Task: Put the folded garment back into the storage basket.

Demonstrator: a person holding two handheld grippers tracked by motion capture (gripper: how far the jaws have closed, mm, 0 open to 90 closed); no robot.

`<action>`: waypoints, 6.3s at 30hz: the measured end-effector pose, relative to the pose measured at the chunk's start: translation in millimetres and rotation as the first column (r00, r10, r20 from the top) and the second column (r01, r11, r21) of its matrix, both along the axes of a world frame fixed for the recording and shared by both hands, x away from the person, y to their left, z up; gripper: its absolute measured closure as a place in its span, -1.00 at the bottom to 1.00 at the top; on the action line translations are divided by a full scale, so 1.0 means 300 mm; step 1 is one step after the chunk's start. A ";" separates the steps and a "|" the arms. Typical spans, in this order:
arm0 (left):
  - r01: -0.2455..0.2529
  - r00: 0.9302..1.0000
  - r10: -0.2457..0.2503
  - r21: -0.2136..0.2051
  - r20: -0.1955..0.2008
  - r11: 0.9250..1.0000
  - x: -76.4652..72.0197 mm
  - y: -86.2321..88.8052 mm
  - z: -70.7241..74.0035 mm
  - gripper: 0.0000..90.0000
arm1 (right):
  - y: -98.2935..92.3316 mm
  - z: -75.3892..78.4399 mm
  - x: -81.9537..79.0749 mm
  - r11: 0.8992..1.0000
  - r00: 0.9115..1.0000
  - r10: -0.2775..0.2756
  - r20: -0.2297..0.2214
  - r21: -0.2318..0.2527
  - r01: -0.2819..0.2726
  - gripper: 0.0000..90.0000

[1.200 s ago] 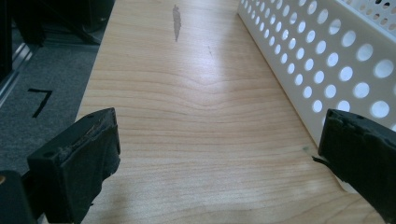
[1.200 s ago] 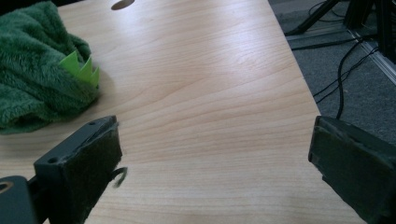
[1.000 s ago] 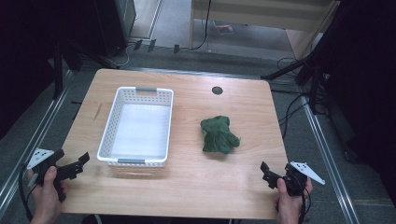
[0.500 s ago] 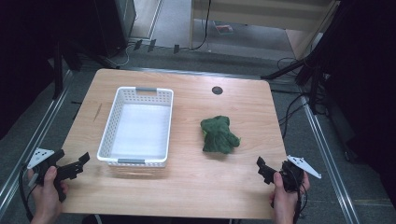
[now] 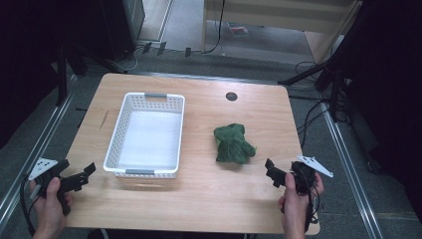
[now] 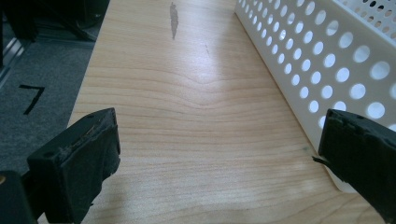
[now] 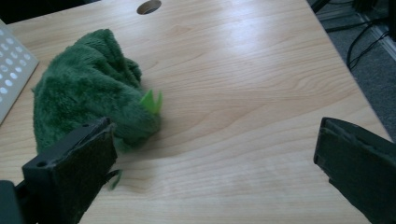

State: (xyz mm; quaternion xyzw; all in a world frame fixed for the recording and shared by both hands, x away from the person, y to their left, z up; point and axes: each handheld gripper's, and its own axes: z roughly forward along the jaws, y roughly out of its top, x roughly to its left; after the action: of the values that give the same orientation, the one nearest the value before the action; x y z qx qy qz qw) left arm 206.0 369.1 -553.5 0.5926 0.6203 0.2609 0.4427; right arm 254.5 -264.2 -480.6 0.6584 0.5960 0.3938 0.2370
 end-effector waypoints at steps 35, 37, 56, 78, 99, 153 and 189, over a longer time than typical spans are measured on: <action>0.011 1.000 -0.011 -0.011 -0.014 1.000 0.005 0.004 -0.001 -1.00 | 0.340 0.066 0.203 0.983 0.980 0.176 -0.093 -0.027 -0.179 -1.00; 0.013 1.000 -0.013 -0.012 -0.015 1.000 0.005 0.005 -0.001 -1.00 | 0.355 0.065 0.215 0.982 0.979 0.182 -0.097 -0.032 -0.186 -1.00; 0.021 1.000 -0.021 -0.017 -0.014 1.000 0.006 0.005 -0.002 -1.00 | 0.417 0.029 0.310 0.978 0.967 0.194 -0.167 -0.041 -0.204 -1.00; 0.021 1.000 -0.021 -0.023 -0.018 1.000 0.007 0.006 -0.002 -1.00 | 0.453 -0.058 0.407 0.970 0.942 0.193 -0.273 -0.088 -0.225 -1.00; 0.027 0.999 -0.027 -0.025 -0.025 0.999 0.007 0.007 -0.003 -1.00 | 0.472 -0.153 0.428 0.969 0.940 0.125 -0.317 -0.166 -0.185 -0.84; 0.031 0.999 -0.032 -0.023 -0.028 0.999 0.008 0.007 -0.003 -1.00 | 0.526 0.085 0.340 0.990 0.988 0.125 -0.092 -0.049 -0.130 -0.43; 0.032 0.999 -0.033 -0.025 -0.030 0.999 0.009 0.008 -0.003 -1.00 | 0.731 0.200 0.340 0.979 0.980 0.192 -0.052 -0.056 -0.194 -0.46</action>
State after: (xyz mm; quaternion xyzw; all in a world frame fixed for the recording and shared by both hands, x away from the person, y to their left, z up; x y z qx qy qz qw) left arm 208.6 371.4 -554.3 0.6011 0.6204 0.2367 0.4447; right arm 356.5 -44.9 -420.6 0.5990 0.6741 0.3812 0.2035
